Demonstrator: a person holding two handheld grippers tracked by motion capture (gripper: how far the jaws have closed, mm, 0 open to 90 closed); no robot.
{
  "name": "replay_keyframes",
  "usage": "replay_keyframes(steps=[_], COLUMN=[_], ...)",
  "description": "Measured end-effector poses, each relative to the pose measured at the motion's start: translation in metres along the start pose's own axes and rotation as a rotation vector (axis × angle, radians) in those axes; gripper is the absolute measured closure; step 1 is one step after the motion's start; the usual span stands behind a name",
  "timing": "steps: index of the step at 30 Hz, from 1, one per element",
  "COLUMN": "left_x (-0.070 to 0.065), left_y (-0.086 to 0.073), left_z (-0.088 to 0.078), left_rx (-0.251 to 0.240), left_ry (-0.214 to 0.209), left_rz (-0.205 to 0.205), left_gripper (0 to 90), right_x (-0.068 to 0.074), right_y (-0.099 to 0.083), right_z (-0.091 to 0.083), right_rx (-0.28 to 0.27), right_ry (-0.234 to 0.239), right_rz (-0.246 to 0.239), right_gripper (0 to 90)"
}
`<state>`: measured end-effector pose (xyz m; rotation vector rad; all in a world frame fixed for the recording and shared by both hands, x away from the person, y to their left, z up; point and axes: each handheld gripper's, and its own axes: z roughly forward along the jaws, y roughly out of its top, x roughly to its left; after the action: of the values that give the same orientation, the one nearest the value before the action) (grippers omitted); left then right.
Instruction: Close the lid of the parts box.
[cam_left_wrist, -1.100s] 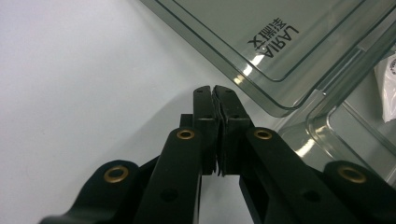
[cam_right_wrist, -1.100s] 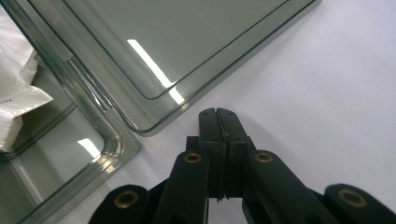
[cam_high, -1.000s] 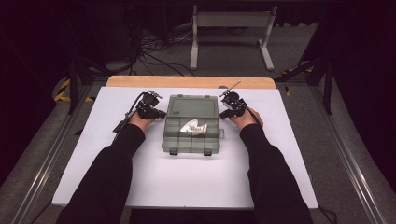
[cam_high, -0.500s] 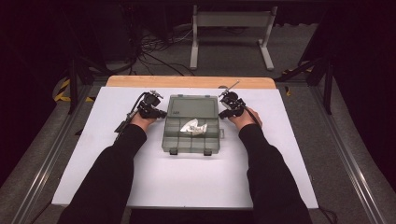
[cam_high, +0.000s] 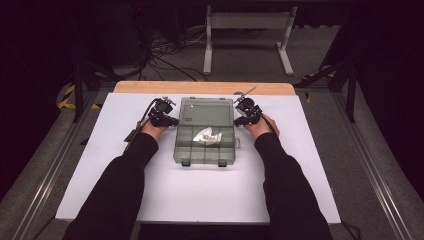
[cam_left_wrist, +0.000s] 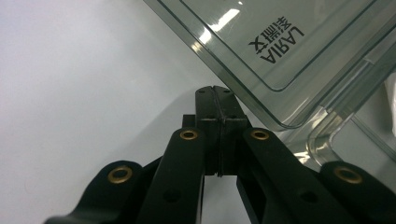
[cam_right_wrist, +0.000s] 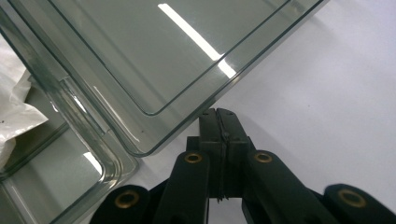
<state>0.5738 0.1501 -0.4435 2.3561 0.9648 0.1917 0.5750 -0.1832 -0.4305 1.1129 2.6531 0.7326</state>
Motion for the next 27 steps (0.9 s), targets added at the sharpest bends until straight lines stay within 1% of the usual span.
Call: replay_keyframes(steps=[1,9,18,23,27], left_x=[-0.0005,-0.0002,0.001,0.0006,-0.0016], left_y=[0.0007,0.0026,0.0039,0.0045,0.0051], left_z=[0.0004,0.0019,0.0045,0.0047,0.0034], left_rx=[-0.001,-0.007,-0.028,-0.029,-0.038], left_ry=[0.006,0.013,0.009,0.016,0.033], left_rz=[0.002,0.003,-0.016,-0.013,-0.006], left_gripper=[89.6,89.6,89.6,89.7,89.7], right_x=[-0.0001,-0.0014,-0.0017,-0.0019,-0.0023], right_y=[0.0002,0.0018,0.0067,0.0081,0.0077], right_z=[0.0002,0.002,0.0046,0.0055,0.0044], right_rx=[-0.002,-0.015,-0.015,-0.02,-0.026], right_ry=[-0.001,-0.003,-0.015,-0.016,-0.013], right_rz=[0.0,0.008,0.01,0.017,0.017], right_gripper=[90.0,90.0,90.0,90.0,90.0])
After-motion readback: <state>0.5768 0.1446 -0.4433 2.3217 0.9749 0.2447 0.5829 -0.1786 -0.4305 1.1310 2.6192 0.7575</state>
